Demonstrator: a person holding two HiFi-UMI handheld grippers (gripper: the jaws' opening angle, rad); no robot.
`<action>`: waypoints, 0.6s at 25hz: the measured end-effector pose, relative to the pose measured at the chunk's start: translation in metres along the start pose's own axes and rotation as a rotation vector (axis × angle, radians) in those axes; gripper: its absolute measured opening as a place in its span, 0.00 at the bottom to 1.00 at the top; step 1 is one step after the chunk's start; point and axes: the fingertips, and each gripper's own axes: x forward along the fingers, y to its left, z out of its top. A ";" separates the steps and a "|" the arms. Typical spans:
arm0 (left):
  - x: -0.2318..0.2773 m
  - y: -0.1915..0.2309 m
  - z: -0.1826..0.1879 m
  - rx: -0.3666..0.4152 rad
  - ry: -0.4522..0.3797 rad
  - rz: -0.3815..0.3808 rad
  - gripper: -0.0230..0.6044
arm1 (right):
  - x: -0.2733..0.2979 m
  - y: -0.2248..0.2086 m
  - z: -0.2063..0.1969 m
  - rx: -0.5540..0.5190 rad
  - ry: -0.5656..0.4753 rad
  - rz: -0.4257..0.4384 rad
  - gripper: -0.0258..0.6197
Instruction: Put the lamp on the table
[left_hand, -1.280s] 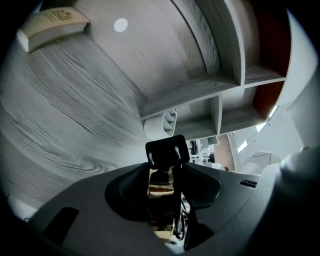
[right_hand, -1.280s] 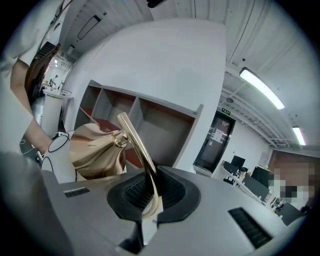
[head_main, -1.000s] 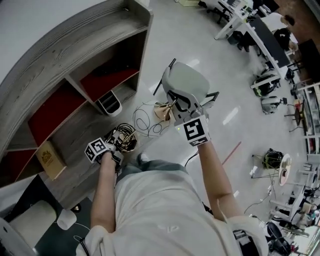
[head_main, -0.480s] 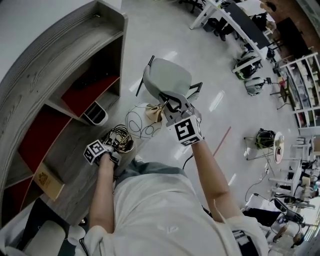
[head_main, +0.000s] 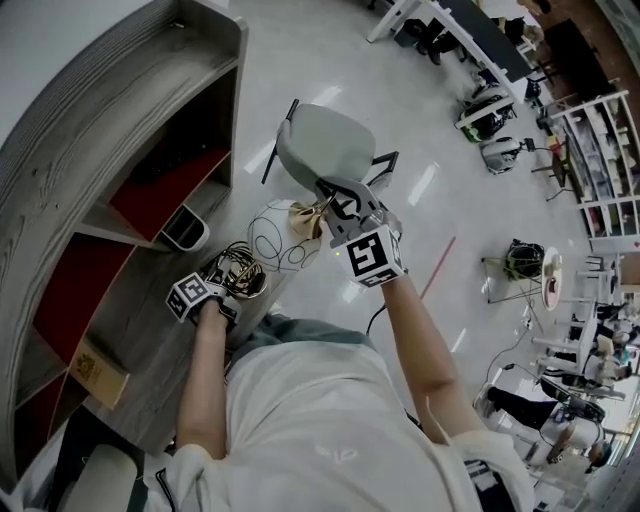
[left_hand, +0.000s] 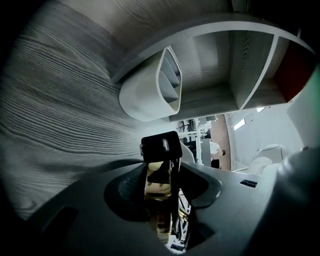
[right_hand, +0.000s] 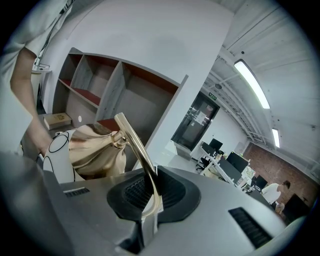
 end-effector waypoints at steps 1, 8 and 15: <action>0.000 0.000 -0.001 0.001 0.003 0.004 0.33 | -0.001 0.000 -0.001 0.003 0.003 0.000 0.09; -0.001 -0.002 -0.008 -0.009 0.024 0.004 0.33 | -0.002 0.000 0.005 -0.004 -0.001 0.006 0.09; -0.001 -0.011 -0.011 -0.007 0.010 0.010 0.36 | -0.005 -0.001 0.018 -0.011 -0.007 0.020 0.09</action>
